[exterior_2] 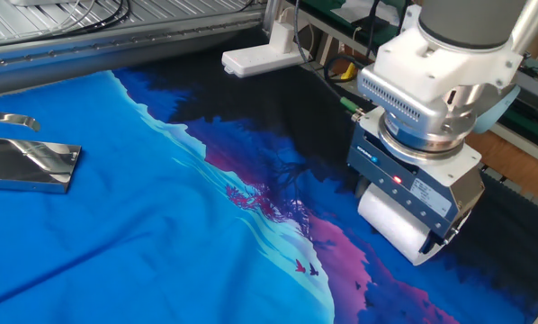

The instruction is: Put the toilet paper on its holder

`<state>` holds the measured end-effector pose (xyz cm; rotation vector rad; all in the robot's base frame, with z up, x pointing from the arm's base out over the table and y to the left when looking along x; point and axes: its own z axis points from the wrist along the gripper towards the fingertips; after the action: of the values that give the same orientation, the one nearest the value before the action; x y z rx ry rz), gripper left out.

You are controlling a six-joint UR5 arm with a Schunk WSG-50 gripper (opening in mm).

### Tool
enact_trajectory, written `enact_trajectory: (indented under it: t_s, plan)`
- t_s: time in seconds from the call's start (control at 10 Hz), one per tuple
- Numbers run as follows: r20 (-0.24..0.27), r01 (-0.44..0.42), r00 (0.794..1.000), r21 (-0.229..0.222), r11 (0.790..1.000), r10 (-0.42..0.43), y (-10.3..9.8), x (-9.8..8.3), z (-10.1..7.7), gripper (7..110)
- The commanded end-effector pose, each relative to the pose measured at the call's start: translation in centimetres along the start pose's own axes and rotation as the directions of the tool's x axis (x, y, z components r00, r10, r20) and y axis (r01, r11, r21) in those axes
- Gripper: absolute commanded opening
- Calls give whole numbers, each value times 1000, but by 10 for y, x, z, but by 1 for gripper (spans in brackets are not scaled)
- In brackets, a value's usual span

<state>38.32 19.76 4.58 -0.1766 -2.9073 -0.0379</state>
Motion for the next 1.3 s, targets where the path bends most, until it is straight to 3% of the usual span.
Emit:
enact_trajectory:
  t_s: [0.0, 1.2]
  plan:
    - [-19, -8, 1000, -9, 1000, 8, 1, 7, 0, 110]
    - [-118, -42, 992, 5, 999, 42, 1, 29, 5, 110]
